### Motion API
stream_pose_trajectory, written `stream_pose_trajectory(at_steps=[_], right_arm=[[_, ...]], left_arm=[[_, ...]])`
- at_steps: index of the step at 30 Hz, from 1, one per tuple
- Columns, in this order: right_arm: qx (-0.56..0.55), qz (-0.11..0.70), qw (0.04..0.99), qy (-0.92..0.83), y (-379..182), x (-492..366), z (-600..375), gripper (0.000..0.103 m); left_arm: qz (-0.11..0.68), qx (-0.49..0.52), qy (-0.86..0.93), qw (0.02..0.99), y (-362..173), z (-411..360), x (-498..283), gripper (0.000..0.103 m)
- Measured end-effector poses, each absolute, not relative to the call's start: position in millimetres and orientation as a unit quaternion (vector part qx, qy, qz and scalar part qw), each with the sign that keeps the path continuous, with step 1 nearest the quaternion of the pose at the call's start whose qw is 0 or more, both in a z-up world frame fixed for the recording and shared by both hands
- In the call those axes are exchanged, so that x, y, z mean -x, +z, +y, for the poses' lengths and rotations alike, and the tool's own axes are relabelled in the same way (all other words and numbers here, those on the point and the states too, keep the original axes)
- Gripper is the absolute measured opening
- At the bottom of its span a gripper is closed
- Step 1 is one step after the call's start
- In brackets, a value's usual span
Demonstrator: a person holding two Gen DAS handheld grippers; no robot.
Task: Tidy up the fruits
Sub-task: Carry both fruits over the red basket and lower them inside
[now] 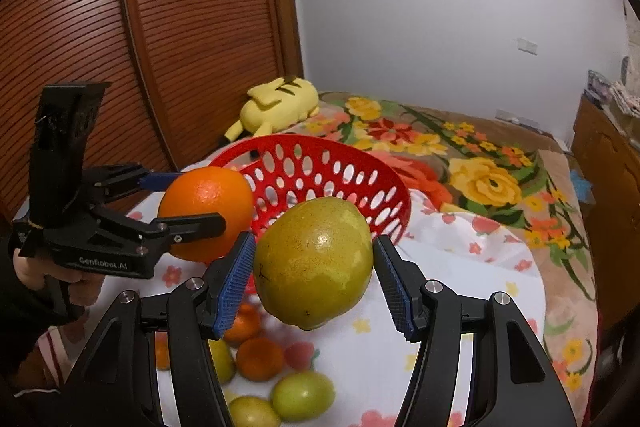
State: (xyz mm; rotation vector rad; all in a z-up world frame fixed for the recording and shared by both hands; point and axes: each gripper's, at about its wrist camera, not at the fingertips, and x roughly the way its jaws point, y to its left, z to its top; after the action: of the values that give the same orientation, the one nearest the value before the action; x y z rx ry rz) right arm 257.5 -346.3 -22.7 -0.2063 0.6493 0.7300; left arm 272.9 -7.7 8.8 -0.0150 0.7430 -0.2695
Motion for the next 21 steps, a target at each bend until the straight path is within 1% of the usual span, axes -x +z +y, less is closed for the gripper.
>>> stream_pose_trajectory(at_steps=[8, 21], right_arm=[[0.104, 0.324, 0.87, 0.357, -34.4, -284.0, -337.7, 0.062], [0.115, 0.332, 0.864, 0.361, -42.8, -296.3, -330.7, 0.062]], left_arm=[[0.376, 0.006, -0.126, 0.918, 1.0, -6.5, -294.0, 0.076], [0.407, -0.005, -0.106, 0.907, -15.0, -9.0, -310.7, 0.076]])
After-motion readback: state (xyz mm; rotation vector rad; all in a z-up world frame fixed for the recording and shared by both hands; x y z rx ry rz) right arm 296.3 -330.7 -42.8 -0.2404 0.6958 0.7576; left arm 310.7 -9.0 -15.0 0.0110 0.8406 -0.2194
